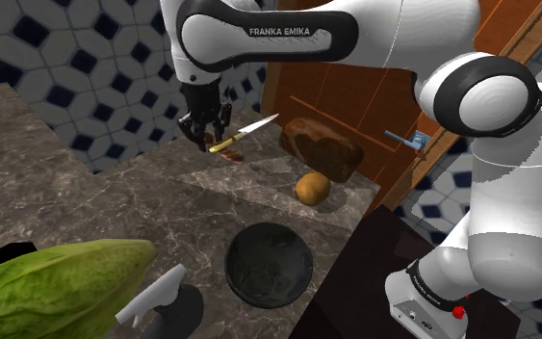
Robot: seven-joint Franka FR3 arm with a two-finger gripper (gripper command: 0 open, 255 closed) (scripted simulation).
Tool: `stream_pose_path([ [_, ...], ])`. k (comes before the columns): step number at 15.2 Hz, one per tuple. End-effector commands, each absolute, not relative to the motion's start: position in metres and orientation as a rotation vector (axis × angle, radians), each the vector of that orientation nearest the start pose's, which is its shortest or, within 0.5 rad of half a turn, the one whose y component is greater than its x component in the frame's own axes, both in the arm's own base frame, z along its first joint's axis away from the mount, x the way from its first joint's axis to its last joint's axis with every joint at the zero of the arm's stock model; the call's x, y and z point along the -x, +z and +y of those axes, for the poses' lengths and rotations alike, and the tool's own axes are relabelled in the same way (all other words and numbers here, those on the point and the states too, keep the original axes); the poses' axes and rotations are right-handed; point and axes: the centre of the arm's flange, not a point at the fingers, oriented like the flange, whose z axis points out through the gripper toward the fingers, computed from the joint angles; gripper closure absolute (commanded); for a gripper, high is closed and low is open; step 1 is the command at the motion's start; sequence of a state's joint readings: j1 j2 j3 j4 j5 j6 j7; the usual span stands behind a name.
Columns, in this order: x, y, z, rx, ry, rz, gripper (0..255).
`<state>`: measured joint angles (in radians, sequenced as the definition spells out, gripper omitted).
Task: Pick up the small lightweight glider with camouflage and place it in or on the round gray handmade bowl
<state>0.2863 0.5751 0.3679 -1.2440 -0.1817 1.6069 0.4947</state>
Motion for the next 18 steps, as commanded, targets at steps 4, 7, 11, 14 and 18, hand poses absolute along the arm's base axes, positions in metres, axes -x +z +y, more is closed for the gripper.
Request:
stream_pose_path([
  [4,-0.596,0.461,0.36,3.201,0.257,-0.233,255],
  [7,-0.596,0.475,0.36,3.201,0.257,-0.233,255],
  [11,-0.544,0.474,0.369,3.201,0.257,-0.233,255],
  [14,-0.505,0.474,0.376,3.201,0.257,-0.233,255],
  [18,-0.453,0.474,0.385,3.201,0.257,-0.233,255],
])
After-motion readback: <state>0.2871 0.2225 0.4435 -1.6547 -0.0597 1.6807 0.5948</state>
